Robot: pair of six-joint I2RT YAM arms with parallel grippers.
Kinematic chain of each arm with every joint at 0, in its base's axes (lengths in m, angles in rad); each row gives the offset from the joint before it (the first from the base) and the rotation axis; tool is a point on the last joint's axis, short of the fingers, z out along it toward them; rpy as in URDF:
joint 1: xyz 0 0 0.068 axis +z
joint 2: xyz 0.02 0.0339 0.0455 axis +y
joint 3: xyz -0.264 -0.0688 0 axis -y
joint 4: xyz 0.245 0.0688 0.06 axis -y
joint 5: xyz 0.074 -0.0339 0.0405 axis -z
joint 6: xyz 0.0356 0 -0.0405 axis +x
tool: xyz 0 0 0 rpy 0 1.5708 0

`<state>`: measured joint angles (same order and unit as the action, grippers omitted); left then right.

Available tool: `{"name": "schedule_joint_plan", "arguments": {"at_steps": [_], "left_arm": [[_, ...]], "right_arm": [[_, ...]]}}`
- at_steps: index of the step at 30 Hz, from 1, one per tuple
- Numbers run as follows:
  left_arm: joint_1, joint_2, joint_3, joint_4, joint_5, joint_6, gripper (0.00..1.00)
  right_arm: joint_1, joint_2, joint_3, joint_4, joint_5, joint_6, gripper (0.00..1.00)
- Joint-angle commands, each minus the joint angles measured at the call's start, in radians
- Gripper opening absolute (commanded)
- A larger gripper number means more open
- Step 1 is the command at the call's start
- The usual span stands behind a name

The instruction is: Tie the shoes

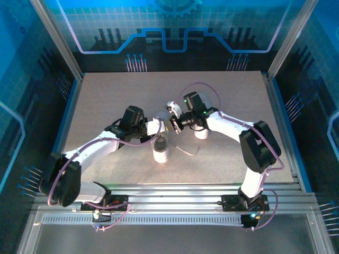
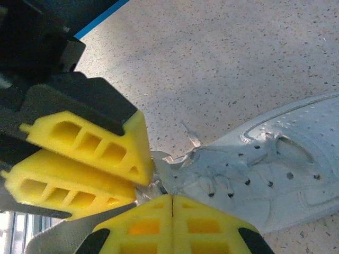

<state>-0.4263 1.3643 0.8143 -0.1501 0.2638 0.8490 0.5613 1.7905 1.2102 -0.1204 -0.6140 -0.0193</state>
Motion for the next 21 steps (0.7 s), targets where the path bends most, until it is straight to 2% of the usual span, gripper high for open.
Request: {"name": "schedule_joint_plan", "arguments": {"at_steps": [1,12,21], "left_arm": [[0.012,-0.014,-0.010,0.022,0.034,-0.043,0.26],[0.027,0.002,0.013,-0.025,0.093,0.011,0.45],[0.027,-0.028,0.011,-0.059,0.100,0.123,0.46]], "right_arm": [[-0.013,-0.038,-0.011,0.024,-0.022,-0.018,0.00],[-0.011,-0.044,-0.006,-0.007,-0.021,-0.046,0.00],[-0.011,-0.021,0.017,-0.046,-0.016,-0.061,0.00]]}}
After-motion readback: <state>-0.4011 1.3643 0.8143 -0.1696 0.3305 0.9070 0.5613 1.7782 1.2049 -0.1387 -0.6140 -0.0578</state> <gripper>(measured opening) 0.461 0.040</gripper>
